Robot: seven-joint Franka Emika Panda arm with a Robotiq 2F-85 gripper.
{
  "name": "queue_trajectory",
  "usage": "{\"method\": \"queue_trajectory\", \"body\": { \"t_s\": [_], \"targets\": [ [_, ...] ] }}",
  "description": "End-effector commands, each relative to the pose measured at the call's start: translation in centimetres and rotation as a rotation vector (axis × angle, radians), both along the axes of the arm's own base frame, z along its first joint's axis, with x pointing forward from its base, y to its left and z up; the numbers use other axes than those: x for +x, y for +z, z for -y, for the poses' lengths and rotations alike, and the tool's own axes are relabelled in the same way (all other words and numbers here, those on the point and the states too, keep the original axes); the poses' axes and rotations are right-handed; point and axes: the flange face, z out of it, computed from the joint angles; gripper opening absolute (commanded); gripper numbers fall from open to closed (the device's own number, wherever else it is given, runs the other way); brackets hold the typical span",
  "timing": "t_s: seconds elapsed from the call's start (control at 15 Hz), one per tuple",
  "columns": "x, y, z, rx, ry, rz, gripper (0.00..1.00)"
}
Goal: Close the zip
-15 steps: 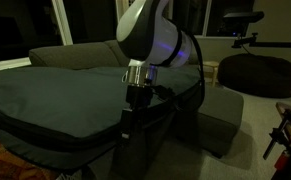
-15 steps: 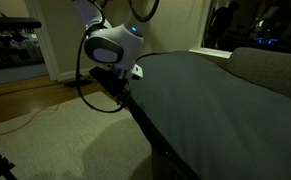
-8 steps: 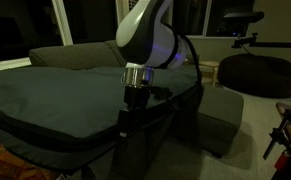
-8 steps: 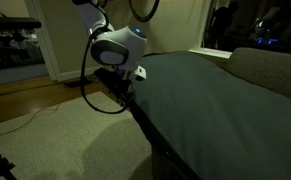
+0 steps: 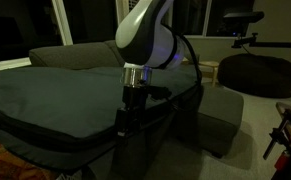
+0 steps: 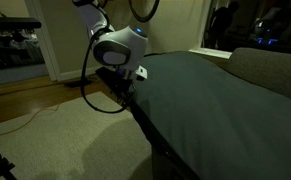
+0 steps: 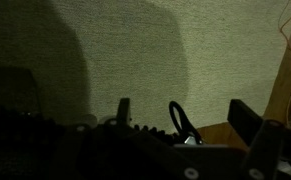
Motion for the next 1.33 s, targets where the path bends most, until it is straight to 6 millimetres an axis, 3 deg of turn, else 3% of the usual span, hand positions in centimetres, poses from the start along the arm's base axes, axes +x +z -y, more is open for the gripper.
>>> {"method": "queue_trajectory", "body": {
  "t_s": [0.0,0.07,0.2,0.6,0.67,0.8,1.07,1.27],
  "targets": [
    [0.9,-0.1,0.6,-0.006,-0.029,-0.001,1.0],
    [0.9,-0.2,0.6,-0.006,-0.031,-0.003,1.0],
    [1.0,-0.5,0.6,-0.011,-0.034,-0.009,0.73],
    [1.2,-1.1,1.2,-0.02,-0.047,-0.024,0.34],
    [1.2,-1.2,1.1,-0.023,-0.045,-0.027,0.76],
    [1.3,-1.4,0.8,-0.025,-0.047,-0.031,0.73],
    [1.2,-1.2,0.0,-0.015,-0.06,-0.037,0.97],
    [1.2,-1.1,-0.7,-0.005,-0.063,-0.041,1.0]
  ]
}}
